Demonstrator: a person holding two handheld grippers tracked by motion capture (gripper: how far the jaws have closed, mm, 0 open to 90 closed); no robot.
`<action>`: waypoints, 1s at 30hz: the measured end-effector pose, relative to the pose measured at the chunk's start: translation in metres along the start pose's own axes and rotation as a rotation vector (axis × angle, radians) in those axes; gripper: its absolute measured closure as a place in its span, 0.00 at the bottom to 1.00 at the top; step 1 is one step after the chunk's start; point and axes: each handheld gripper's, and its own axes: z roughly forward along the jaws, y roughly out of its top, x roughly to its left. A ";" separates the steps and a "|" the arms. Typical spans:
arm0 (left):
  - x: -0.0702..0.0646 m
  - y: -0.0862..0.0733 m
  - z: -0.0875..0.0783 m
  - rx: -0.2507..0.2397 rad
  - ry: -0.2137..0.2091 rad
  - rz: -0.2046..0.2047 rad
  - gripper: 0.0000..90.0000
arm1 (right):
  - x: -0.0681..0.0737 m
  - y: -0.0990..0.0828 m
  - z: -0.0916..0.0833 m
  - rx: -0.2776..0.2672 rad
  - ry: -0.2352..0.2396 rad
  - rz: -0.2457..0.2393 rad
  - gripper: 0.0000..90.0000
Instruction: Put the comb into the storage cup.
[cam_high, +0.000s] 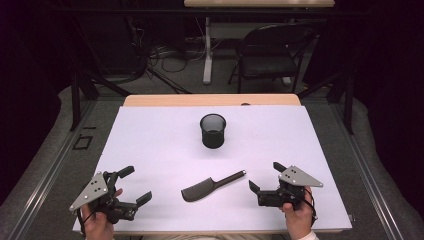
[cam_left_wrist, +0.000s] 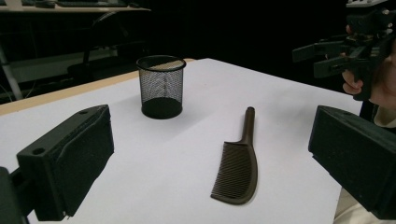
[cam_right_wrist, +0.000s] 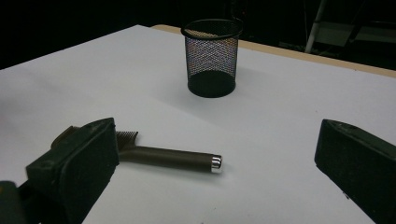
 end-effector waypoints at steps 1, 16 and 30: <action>-0.001 0.000 0.000 0.008 -0.007 0.004 0.00 | -0.002 0.001 0.002 0.005 -0.006 0.018 0.00; -0.004 -0.003 0.000 0.019 -0.009 0.005 0.00 | -0.003 0.001 0.013 0.045 -0.014 0.000 0.16; -0.003 -0.003 -0.002 0.014 0.002 0.001 0.00 | -0.009 0.004 0.027 0.073 -0.012 0.004 0.38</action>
